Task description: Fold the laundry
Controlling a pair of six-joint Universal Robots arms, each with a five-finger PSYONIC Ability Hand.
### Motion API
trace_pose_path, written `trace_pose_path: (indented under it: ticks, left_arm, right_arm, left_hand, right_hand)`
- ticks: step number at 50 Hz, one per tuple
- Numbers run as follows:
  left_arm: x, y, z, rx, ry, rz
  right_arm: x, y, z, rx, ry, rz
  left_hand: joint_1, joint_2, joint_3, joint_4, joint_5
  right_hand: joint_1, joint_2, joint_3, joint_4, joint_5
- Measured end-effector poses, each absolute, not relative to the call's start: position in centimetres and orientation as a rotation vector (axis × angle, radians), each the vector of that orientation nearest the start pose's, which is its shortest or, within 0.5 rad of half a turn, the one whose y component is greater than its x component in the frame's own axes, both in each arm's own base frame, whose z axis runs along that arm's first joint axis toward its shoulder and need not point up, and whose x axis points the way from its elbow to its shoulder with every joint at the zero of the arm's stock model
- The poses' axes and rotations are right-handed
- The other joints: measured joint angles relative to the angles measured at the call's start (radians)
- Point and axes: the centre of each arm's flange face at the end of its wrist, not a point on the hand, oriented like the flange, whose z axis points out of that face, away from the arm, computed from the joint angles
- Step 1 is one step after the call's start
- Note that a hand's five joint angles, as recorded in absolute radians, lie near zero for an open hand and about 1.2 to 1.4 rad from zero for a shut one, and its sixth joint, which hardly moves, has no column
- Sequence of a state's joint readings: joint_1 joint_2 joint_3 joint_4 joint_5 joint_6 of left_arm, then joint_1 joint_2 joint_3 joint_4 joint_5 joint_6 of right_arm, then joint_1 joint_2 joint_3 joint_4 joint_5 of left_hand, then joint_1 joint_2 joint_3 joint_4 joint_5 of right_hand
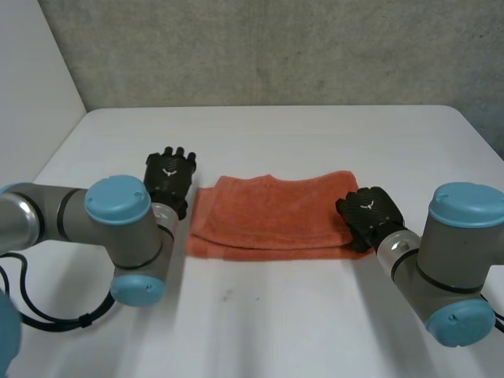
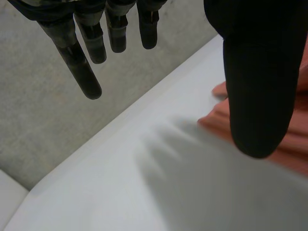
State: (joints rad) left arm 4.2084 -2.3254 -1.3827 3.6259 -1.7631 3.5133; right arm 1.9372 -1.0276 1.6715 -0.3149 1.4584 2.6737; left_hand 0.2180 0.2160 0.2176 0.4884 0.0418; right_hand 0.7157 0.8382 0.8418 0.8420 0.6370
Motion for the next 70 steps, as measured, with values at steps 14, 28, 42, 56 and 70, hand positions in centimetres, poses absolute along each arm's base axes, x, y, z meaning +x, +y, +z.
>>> trace_pose_path:
  ticks: [14,28,42,56,70]
  left_arm:
    - [-31.1,-27.0,15.8,0.840,2.146,-2.169]
    - [-28.3,-25.2,18.9,0.751,2.131,-2.213]
    - [-26.5,-25.0,19.8,0.614,2.212,-2.229]
    - [-26.9,-25.3,20.4,0.647,2.208,-2.260]
    - [-33.0,-25.1,20.7,0.802,2.336,-2.420]
  right_arm:
    - [24.9,-28.8,11.2,-1.191,2.316,-1.821]
    - [27.2,-30.6,16.5,-1.464,2.168,-2.185]
    - [42.2,-19.3,13.7,-1.902,1.384,-2.066]
    - [40.9,-20.1,16.7,-1.658,1.458,-2.054]
    - [34.9,-26.4,21.5,-0.865,1.889,-1.782]
  left_hand:
    - [-0.021,-0.023,-0.024,0.000,-0.013]
    - [-0.038,-0.039,-0.039,0.000,-0.016]
    - [-0.040,-0.044,-0.045,0.000,-0.016]
    - [-0.047,-0.050,-0.050,0.000,-0.016]
    - [-0.047,-0.051,-0.050,0.000,-0.016]
  right_hand:
    - [0.137,0.198,0.198,0.199,0.190]
    - [0.198,0.337,0.340,0.348,0.339]
    - [0.215,0.337,0.341,0.348,0.348]
    - [-0.509,-0.619,-0.631,-0.611,-0.173]
    - [-0.509,-0.619,-0.631,-0.611,-0.173]
